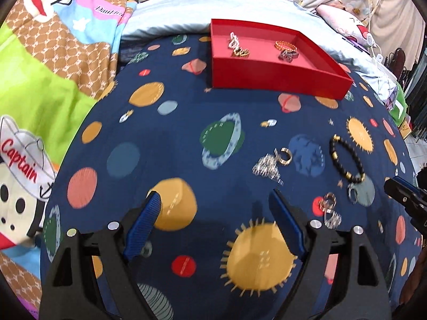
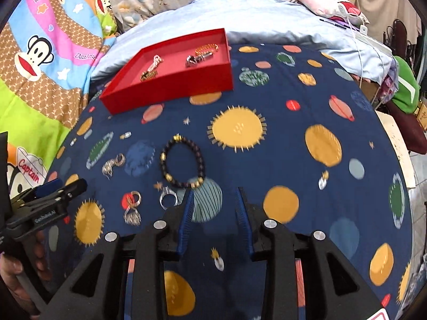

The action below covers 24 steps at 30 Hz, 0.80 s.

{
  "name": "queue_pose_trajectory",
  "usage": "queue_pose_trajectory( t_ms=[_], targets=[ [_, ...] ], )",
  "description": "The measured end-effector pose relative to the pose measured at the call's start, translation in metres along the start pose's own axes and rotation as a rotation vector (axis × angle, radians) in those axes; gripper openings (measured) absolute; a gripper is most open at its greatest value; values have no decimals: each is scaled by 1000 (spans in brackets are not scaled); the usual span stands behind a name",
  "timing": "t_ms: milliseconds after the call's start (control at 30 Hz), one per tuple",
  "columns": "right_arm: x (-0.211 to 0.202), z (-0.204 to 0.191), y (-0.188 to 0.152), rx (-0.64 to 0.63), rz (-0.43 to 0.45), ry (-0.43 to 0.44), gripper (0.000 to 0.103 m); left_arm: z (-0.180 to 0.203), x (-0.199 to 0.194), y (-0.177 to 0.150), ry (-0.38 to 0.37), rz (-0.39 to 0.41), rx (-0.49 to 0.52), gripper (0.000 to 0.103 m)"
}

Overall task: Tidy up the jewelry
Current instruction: 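Withdraw both tools from the red tray toward the remaining jewelry, then grasp and lift the black bead bracelet with the right tool while the left tool approaches the silver earrings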

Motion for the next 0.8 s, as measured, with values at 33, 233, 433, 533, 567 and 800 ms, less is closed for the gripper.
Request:
queue_pose_trajectory(
  t_ms=[33, 233, 433, 533, 567, 800],
  targets=[
    [1, 0, -4, 1, -6, 3, 31, -2, 0, -2, 1, -2, -3, 80],
    [6, -5, -9, -1, -11, 8, 31, -13, 3, -16, 5, -21, -24, 80],
    [17, -12, 7, -11, -2, 18, 31, -12, 0, -15, 1, -11, -25, 80],
    [26, -16, 18, -15, -2, 20, 31, -11, 1, -12, -10, -11, -28, 80],
    [29, -17, 21, -17, -3, 21, 31, -10, 1, -11, -15, -10, -28, 80],
    [47, -22, 39, -20, -3, 16, 31, 5, 1, -2, -40, -2, -7, 80]
  ],
)
Point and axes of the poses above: each gripper's, at about its wrist camera, not at the fingertips, and x roughly the way its jaws point, z to its right, y to its top, the point moved 8 cm from there along x, roughly the way its jaws point, and after that the axes turned 8 degrees about -z, right-handed, at the moved point
